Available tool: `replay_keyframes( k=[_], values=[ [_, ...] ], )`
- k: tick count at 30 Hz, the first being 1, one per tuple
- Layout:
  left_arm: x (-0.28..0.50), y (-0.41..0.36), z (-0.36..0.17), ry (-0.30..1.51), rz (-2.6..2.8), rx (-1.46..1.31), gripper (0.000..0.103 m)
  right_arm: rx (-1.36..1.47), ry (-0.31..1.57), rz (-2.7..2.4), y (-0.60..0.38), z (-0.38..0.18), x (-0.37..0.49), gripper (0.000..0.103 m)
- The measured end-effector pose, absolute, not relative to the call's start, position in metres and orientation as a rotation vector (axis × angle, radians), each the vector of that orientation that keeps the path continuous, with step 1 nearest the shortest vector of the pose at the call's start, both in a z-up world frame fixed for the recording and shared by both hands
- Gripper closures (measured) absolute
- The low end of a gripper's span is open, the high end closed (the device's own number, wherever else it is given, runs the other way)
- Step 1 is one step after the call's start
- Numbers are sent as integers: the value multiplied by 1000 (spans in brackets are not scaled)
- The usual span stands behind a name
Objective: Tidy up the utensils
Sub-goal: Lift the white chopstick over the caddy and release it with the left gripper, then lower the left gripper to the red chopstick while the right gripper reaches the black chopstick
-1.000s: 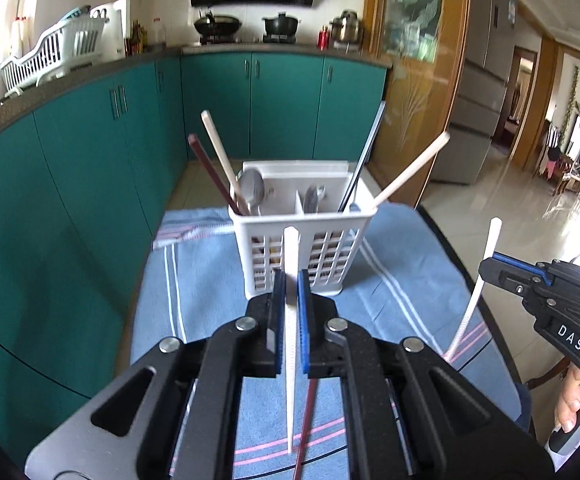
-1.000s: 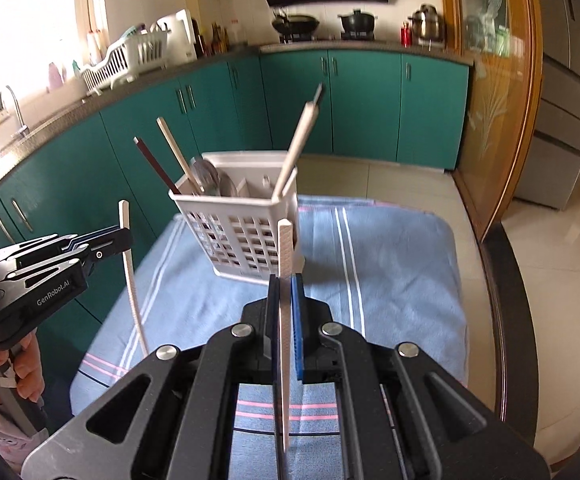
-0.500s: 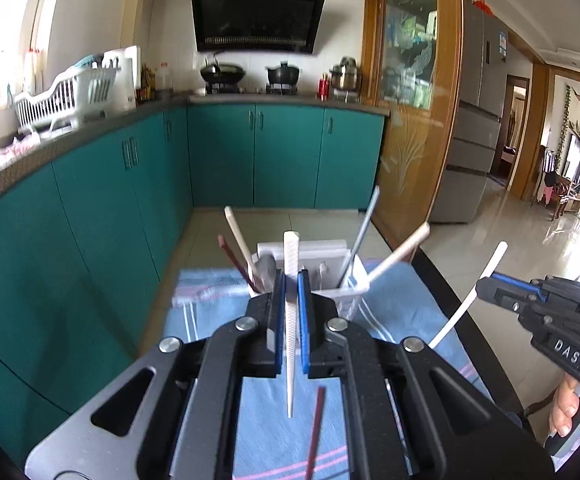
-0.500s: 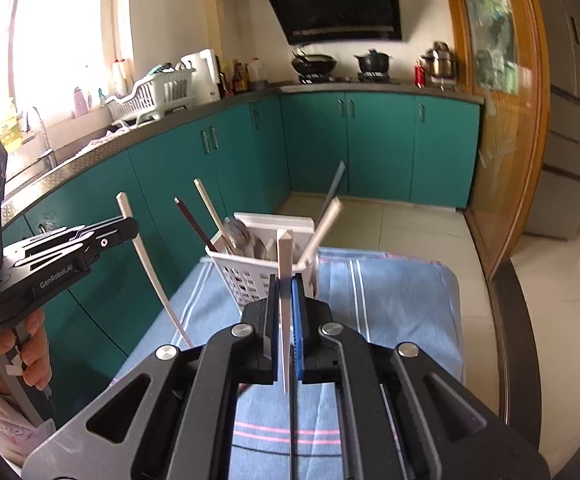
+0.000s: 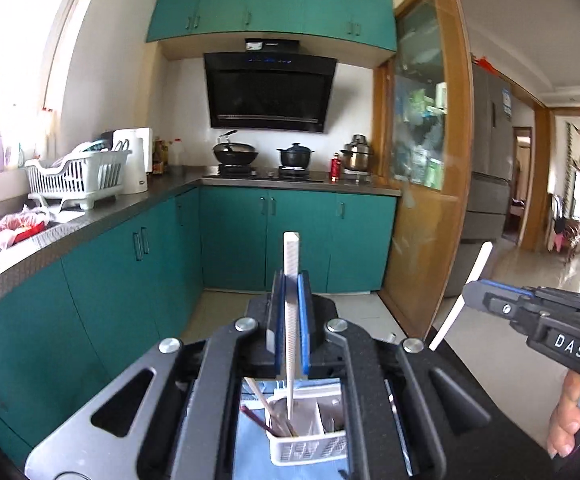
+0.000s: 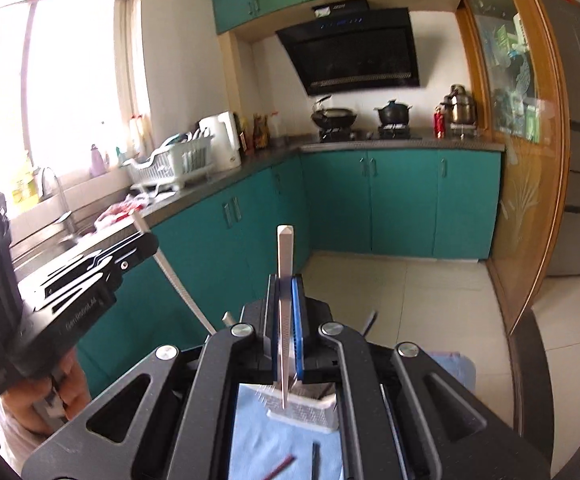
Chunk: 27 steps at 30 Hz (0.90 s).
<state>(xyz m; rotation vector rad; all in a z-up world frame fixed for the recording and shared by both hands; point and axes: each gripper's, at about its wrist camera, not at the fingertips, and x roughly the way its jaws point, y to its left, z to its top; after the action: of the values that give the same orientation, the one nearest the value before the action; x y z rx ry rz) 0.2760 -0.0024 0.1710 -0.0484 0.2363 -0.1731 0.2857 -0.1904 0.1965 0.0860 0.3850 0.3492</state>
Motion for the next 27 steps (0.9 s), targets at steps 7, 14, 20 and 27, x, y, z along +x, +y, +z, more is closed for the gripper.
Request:
replay_keyframes(
  k=[7,14,20,27],
  values=[
    [317,-3,110,331,-115,-55,97,77,426,270,-182,153,330,96],
    [328,4,70,418,-124,-58,97,59,527,250,-175,104,351,96],
    [305,18,76,371,-124,-94,73,57,511,234,-179,102,337,87],
    [252,27,71,359,-128,-93,54,61,386,265,-198,122,269,73]
  ],
)
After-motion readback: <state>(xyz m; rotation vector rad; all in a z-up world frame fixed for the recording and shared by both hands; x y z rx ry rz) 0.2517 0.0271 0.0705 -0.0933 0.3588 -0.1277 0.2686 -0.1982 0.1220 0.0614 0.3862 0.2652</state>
